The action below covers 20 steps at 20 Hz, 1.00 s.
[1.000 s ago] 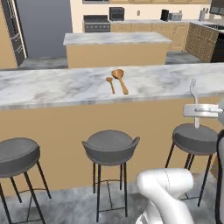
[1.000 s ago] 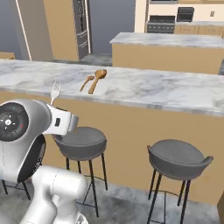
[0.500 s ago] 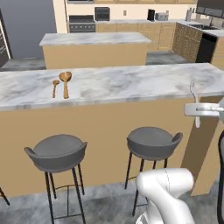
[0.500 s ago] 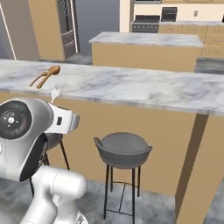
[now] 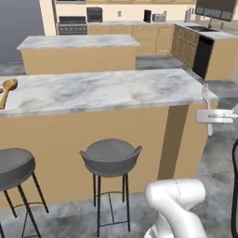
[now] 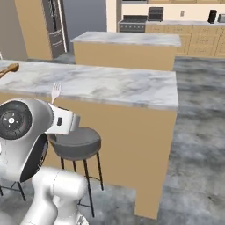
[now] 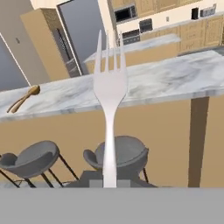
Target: Pick up the metallic utensils from the counter and place them in the open drawer. Make sure not to pick up any wooden utensils.
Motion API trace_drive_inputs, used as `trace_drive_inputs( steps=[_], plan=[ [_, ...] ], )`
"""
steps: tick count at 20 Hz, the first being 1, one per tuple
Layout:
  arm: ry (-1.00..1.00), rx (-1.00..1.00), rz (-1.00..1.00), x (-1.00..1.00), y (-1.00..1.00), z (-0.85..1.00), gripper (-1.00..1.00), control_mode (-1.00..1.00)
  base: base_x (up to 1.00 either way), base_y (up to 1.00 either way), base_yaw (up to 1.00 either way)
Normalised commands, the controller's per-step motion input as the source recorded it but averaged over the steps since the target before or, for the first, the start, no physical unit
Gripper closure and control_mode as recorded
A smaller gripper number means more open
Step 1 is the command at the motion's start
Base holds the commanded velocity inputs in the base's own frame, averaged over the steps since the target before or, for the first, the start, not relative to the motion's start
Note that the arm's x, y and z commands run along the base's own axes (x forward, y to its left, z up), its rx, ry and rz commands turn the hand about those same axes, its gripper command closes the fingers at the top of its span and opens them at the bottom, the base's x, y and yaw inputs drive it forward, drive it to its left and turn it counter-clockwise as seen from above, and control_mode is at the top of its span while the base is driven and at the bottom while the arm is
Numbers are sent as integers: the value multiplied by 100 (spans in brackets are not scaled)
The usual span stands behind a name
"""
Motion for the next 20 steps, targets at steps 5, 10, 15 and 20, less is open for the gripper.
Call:
trace_drive_inputs(
  steps=[5,10,15,20],
  plan=[
    [0,0,0,0,0,0,100,100,-3,-100,-3],
    [0,0,0,0,0,0,100,100,-1,-100,-1],
    [0,0,0,0,0,0,100,100,23,-100,2],
    [0,0,0,0,0,0,100,100,73,-100,3]
  ],
)
